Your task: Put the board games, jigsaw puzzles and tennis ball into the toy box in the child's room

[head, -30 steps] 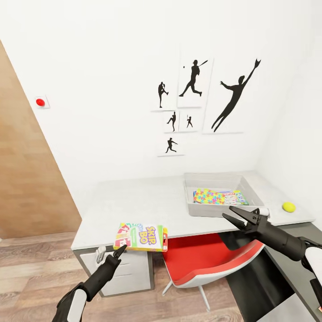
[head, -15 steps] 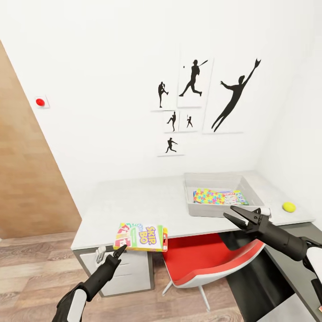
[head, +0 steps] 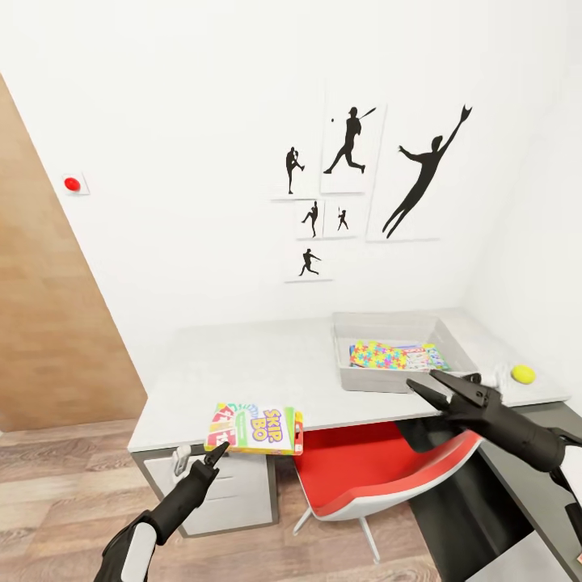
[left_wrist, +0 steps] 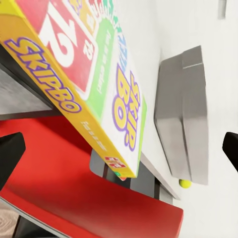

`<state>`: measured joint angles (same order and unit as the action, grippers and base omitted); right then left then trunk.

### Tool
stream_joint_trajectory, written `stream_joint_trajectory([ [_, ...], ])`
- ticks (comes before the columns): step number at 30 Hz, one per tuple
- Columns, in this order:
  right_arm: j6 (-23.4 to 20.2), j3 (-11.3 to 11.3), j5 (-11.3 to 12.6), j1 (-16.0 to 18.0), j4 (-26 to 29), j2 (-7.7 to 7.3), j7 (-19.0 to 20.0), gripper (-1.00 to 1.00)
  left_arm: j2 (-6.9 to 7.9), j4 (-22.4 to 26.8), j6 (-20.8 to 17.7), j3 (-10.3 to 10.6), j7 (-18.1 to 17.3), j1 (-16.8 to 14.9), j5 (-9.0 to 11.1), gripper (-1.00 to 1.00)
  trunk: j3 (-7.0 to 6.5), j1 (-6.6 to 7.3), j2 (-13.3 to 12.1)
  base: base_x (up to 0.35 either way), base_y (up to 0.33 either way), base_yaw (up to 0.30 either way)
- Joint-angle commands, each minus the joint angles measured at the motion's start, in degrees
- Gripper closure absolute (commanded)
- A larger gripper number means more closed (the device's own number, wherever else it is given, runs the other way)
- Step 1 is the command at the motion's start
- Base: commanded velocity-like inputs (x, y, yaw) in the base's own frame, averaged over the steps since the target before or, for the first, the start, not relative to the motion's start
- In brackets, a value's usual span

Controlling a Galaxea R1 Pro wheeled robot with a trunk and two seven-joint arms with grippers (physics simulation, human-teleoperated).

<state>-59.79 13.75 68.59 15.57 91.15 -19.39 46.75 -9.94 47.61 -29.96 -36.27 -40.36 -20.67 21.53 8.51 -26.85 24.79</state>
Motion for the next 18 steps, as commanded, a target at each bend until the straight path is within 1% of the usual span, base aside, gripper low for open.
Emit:
stream_joint_trajectory([
  [1,-0.21,0.06,-0.24,0.06,-0.01,-0.05,1.81,-1.0,-0.06,0.03,-0.44,-0.24,-0.18,-0.07,0.18,-1.0,0.3,-0.26,0.53,0.0,0.0,0.0],
  [2,-0.21,0.08,-0.25,0.06,0.01,-0.08,3.28,-1.0,-0.06,0.03,-0.44,-0.25,-0.21,-0.07,0.18,-1.0,0.48,-0.47,0.93,0.0,0.0,0.0],
  [3,-0.21,0.1,-0.27,0.07,0.03,-0.16,5.93,-1.0,-0.06,0.03,-0.45,-0.27,-0.24,-0.07,0.18,-1.0,0.66,-0.69,1.34,0.0,0.0,0.0],
  [7,-0.21,0.16,-0.28,0.02,0.06,-0.59,9.37,-1.0,-0.06,0.03,-0.45,-0.28,-0.29,-0.07,0.18,-1.0,1.38,-1.57,2.94,0.0,0.0,0.0],
  [9,-0.21,0.17,-0.29,0.01,0.06,-1.12,10.26,-1.0,-0.06,0.03,-0.45,-0.29,-0.31,-0.07,0.18,-1.0,1.38,-1.57,2.94,0.0,0.0,0.0],
  [10,-0.21,0.17,-0.29,0.0,0.07,-1.76,10.84,-1.0,-0.06,0.03,-0.45,-0.29,-0.32,-0.07,0.18,-1.0,1.38,-1.57,2.94,0.0,0.0,0.0],
  [14,-0.21,0.19,-0.26,-0.01,0.07,-2.74,11.59,-1.0,-0.06,0.03,-0.45,-0.29,-0.38,-0.07,0.18,-1.0,1.38,-1.57,2.94,0.0,0.0,0.0],
  [18,-0.21,0.21,-0.28,-0.01,0.07,-3.22,11.96,-1.0,-0.06,0.03,-0.45,-0.29,-0.41,-0.07,0.18,-1.0,2.1,-2.45,4.54,0.0,0.0,0.0],
])
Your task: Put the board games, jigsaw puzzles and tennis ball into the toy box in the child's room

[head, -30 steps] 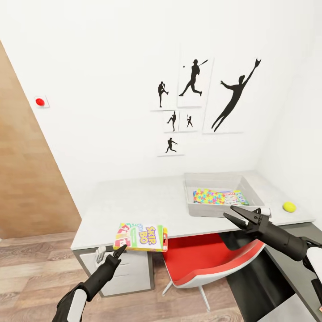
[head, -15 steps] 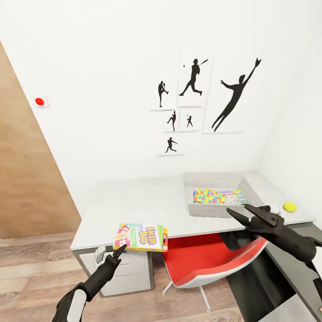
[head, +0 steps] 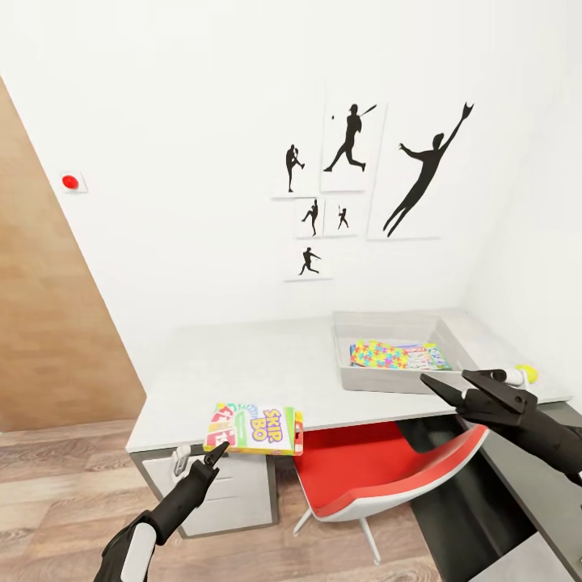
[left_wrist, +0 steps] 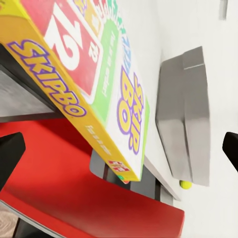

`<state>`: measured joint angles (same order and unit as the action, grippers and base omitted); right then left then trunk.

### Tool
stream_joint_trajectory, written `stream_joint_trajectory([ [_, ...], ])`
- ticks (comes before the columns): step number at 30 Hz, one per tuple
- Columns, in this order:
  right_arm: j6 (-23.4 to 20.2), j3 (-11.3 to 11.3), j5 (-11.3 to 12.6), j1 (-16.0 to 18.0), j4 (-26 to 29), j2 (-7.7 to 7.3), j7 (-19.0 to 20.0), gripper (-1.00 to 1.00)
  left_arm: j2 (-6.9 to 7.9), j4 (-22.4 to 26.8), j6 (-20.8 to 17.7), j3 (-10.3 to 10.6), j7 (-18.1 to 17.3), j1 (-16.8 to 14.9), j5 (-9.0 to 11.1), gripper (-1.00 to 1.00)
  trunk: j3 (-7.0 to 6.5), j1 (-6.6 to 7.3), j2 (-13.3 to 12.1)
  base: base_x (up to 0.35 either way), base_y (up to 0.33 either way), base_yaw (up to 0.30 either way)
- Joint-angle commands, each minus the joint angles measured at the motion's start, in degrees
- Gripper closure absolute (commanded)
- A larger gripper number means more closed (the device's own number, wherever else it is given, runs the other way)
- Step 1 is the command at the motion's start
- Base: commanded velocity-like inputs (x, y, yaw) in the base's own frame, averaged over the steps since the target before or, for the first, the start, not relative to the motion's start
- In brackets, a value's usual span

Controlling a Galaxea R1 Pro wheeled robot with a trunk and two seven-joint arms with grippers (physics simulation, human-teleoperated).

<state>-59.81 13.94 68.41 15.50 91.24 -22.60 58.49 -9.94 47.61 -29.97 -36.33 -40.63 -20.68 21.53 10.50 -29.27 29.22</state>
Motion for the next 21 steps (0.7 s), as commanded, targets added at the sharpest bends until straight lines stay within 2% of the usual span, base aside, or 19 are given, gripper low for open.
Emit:
stream_joint_trajectory([
  [1,-0.19,0.01,-0.11,0.05,-0.01,-0.06,0.25,-1.0,-0.06,0.03,-0.44,-0.23,-0.14,-0.07,0.17,-1.0,0.29,-0.25,0.52,0.0,0.0,0.0],
  [21,-0.19,-0.05,-0.11,0.05,-0.03,-0.02,0.39,-1.0,-0.06,0.03,-0.49,-0.23,-0.23,-0.07,0.51,-1.0,3.88,-4.64,8.54,0.0,0.0,0.0],
])
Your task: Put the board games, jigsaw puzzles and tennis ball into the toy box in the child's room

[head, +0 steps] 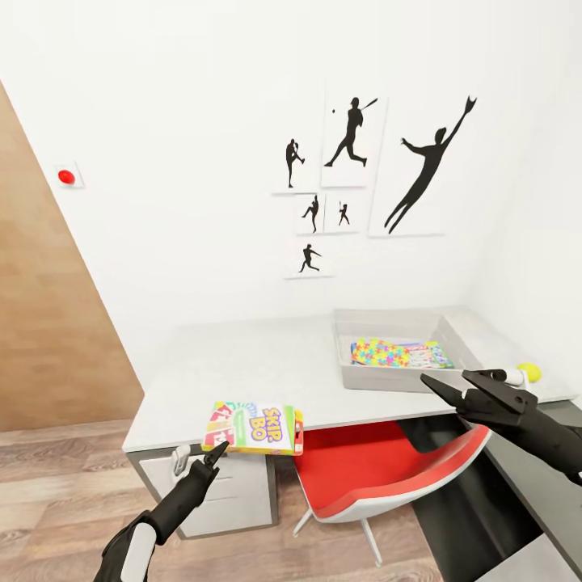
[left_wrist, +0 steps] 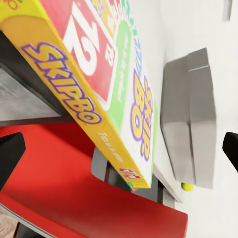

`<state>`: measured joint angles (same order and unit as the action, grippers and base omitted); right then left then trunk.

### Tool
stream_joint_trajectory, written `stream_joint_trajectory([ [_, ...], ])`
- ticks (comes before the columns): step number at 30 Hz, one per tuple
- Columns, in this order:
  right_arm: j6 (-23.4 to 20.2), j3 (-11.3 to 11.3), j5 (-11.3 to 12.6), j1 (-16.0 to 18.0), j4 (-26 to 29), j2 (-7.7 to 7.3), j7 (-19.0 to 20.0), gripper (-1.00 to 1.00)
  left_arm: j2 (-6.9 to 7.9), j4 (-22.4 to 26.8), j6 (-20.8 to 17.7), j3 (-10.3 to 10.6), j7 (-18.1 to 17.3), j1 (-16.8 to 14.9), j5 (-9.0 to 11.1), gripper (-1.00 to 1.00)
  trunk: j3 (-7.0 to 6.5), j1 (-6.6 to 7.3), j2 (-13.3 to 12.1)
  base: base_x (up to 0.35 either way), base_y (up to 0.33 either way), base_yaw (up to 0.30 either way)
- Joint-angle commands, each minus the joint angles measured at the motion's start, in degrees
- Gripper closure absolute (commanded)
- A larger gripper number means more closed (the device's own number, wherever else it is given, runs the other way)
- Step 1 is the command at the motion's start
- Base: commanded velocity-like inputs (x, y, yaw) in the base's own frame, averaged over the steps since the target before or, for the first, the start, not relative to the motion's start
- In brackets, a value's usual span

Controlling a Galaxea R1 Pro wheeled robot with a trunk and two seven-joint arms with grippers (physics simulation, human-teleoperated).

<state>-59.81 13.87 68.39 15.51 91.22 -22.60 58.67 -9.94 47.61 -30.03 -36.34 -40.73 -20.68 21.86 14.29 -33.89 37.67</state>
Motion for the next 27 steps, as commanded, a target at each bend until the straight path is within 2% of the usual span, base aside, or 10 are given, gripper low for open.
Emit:
stream_joint_trajectory([
  [1,-0.19,0.02,-0.1,0.05,-0.01,-0.01,0.21,-1.0,-0.06,0.03,-0.43,-0.23,-0.14,-0.06,0.22,-1.0,0.27,-0.24,0.49,0.0,0.0,0.0],
  [27,-0.19,0.02,-0.1,0.05,-0.01,0.17,0.21,-1.0,-0.06,0.03,-0.39,-0.23,-0.17,-0.06,0.37,-1.0,4.94,-5.95,10.92,0.0,0.0,0.0],
])
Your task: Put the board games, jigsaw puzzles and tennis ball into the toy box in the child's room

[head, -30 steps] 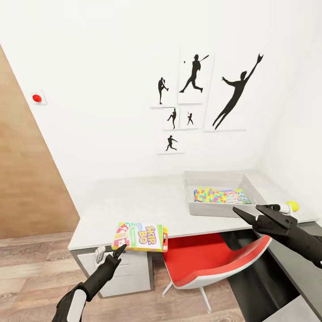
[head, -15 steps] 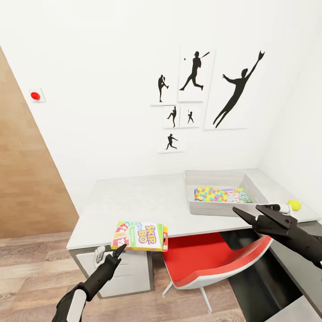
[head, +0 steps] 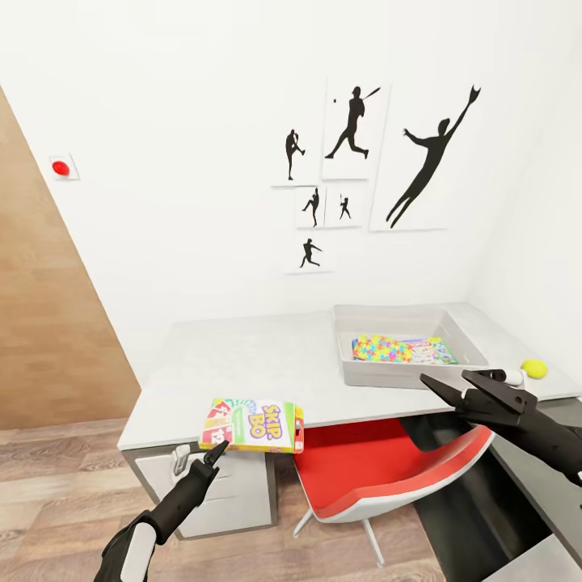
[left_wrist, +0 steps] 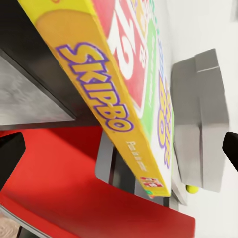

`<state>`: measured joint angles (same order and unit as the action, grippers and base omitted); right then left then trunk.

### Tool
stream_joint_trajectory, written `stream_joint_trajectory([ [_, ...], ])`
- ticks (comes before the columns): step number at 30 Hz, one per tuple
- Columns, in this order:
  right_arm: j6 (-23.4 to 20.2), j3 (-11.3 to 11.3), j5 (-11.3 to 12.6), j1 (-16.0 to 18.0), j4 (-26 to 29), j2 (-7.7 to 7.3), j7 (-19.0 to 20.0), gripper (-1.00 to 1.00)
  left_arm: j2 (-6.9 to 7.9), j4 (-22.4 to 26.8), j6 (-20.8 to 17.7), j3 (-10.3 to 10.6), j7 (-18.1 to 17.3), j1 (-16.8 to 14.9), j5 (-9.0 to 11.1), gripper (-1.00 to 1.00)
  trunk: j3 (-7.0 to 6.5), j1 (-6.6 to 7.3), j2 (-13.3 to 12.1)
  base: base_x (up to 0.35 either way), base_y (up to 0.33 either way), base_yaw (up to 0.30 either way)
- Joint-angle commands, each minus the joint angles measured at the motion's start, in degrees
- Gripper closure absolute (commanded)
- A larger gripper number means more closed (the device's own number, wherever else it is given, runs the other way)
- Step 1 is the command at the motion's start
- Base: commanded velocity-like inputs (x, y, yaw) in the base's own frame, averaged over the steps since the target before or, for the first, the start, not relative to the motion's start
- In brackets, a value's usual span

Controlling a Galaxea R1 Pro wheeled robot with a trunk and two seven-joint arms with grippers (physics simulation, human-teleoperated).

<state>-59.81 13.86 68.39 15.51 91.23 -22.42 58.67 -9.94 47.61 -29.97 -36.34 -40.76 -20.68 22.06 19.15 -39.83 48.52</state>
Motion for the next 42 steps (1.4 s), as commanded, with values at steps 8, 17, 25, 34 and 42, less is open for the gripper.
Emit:
stream_joint_trajectory([
  [8,-0.19,0.02,-0.1,0.05,-0.02,0.0,0.21,-1.0,-0.06,0.03,-0.44,-0.23,-0.17,-0.06,0.18,-1.0,1.51,-1.77,3.28,0.0,0.0,0.0],
  [17,-0.19,0.02,-0.1,0.05,-0.03,0.01,0.21,-1.0,-0.06,0.03,-0.44,-0.23,-0.24,-0.06,0.18,-1.0,1.69,-1.99,3.68,0.0,0.0,0.0],
  [25,-0.19,0.02,-0.1,0.05,0.0,0.01,0.2,-1.0,-0.06,0.03,-0.44,-0.23,-0.27,-0.06,0.19,-1.0,1.69,-1.99,3.68,0.0,0.0,0.0],
  [34,-0.19,0.02,-0.1,0.05,-0.02,0.02,0.19,-1.0,-0.06,0.03,-0.44,-0.23,-0.28,-0.06,0.39,-1.0,1.69,-1.99,3.68,0.0,0.0,0.0],
  [42,-0.19,0.02,-0.1,0.05,-0.02,0.01,0.2,-1.0,-0.06,0.03,-0.44,-0.23,-0.28,-0.06,0.44,-1.0,2.95,-3.53,6.49,0.0,0.0,0.0],
])
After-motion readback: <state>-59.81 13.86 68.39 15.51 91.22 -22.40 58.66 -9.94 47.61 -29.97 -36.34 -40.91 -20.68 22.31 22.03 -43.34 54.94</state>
